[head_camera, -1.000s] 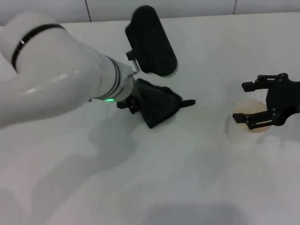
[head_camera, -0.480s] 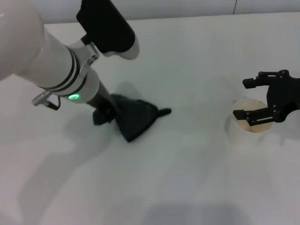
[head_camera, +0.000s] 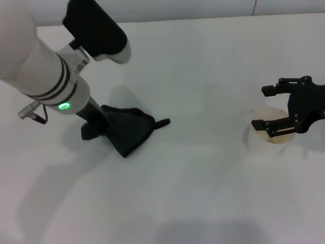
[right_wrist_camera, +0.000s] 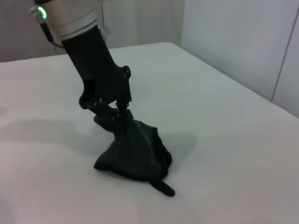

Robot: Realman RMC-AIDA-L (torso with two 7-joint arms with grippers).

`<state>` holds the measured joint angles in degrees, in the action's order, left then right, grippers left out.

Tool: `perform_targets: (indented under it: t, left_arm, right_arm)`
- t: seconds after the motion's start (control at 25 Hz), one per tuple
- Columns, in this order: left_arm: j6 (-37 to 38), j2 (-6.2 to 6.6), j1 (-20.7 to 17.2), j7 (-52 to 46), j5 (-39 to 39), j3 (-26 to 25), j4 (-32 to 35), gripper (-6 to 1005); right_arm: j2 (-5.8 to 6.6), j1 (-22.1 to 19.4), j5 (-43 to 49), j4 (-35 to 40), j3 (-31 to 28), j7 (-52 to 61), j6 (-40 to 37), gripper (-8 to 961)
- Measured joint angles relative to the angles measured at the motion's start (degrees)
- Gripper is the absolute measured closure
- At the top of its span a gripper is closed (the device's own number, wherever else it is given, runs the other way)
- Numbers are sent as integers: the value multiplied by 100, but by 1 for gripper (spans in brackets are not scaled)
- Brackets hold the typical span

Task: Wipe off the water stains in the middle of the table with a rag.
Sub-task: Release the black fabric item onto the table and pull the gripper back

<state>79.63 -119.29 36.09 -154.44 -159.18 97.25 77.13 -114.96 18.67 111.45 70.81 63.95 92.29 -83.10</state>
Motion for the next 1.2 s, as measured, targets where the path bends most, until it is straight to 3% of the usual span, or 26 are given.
perform_targets:
  t: [0.28, 0.4, 0.8, 1.08, 1.2]
  left_arm:
    - [-55, -4, -3, 36, -22, 72, -31, 870]
    - [-72, -6, -2, 40, -28, 78, -12, 645]
    - [-188, -13, -5, 81, -26, 120, 36, 207]
    - [-393, -19, -26, 155, 84, 179, 83, 154]
    - [-553, -14, -226, 346, 474, 159, 416, 131]
  right_arm:
    - [0, 4, 0, 6, 12, 0, -12, 84]
    - [1, 5, 0, 0, 18, 0, -15, 84]
    - [1, 5, 0, -4, 21, 0, -24, 84]
    - [1, 5, -1, 14, 8, 0, -57, 84]
    - [1, 4, -1, 19, -1, 0, -59, 84]
